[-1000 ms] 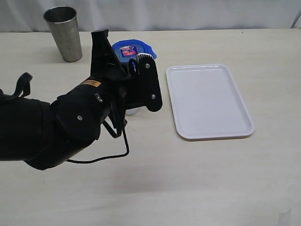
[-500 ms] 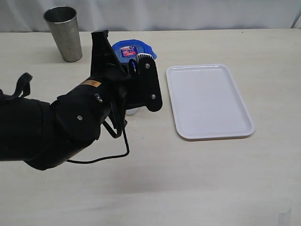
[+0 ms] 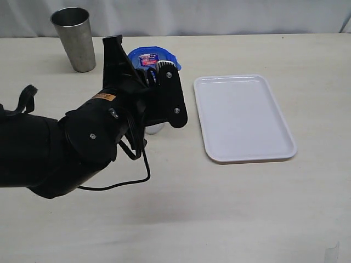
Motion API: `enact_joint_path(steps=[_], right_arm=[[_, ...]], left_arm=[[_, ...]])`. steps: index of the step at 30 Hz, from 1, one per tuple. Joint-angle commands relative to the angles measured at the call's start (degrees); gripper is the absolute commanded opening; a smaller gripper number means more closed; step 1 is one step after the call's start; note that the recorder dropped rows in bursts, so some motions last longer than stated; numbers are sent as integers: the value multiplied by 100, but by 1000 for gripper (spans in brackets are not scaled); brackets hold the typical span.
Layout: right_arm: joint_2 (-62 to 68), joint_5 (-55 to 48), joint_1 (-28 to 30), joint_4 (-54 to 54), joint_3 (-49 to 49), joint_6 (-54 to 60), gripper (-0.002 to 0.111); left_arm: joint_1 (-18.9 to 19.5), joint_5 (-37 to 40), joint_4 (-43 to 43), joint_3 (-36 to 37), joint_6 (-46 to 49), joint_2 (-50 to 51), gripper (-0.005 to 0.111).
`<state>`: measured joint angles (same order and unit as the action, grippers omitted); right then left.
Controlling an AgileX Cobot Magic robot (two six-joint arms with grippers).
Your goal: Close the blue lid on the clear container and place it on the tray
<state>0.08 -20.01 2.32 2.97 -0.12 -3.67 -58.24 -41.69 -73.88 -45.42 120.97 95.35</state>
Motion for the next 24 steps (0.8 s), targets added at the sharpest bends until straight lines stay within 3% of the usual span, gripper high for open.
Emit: enact_joint_path(steps=[1,8,13,21,22,24], right_arm=[[-8,15,23,49,12,47,4],[-8,15,23,49,12,47,4],[-8,15,23,49,12,47,4],[-8,15,23,49,12,47,4],[-8,15,23,49,12,47,4],[-8,15,23,49,12,47,4]], left_arm=[[-37,-57,-45,12,177,-12,37],[-37,-156,-153,12,177,-12,53],[-37,-413,-865,12,177,-12,67],[-37,-1246,-2045,12,177,-12,66],[-37,-1336,-2166,12,177,-12,63],[-37,-1699,-2444,12,177,-12,46]])
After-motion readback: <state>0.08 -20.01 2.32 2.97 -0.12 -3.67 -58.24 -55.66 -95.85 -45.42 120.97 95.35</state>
